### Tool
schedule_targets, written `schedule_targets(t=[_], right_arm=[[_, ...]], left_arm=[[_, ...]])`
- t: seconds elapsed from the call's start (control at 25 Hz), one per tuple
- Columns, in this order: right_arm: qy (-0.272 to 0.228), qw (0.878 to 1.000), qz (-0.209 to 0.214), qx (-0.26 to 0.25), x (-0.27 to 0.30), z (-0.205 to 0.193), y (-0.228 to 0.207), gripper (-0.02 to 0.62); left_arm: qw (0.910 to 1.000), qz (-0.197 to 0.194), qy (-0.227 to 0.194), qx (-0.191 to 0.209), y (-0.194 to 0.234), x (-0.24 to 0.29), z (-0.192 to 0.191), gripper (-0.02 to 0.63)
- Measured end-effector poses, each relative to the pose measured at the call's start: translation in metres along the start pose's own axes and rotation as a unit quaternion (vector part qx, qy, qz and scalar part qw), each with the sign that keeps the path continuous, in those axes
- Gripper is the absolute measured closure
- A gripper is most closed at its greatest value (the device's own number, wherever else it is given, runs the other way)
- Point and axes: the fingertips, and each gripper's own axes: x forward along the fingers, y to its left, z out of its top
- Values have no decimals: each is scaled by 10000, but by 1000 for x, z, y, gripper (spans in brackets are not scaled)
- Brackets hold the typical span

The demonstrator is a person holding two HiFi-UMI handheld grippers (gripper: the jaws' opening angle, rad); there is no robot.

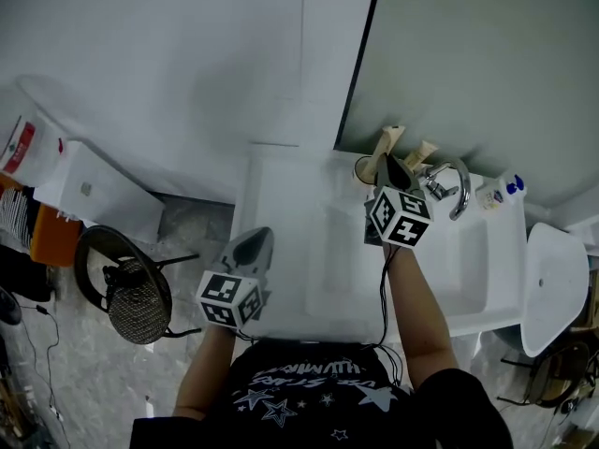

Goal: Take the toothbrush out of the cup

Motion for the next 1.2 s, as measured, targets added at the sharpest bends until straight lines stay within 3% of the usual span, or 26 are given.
schedule_targets(t=[0.2,0.36,0.76,1.2], right_arm=[[-177,9995,274,43,-24,18,16,566],[-13,9976,627,289,-41,9,40,566],[974,9837,1400,574,-70,-69,123,566],[1822,9640,1681,965,-74,-141,189,566]], left_arm=[[10000,46,-85,12,-5,-14,0,588],[9998,147,-116,-36,-1,-28,-5,588],[9992,360,25,-156,27,-67,-25,588],[9989,323,237,-239,56,-83,-43,588]])
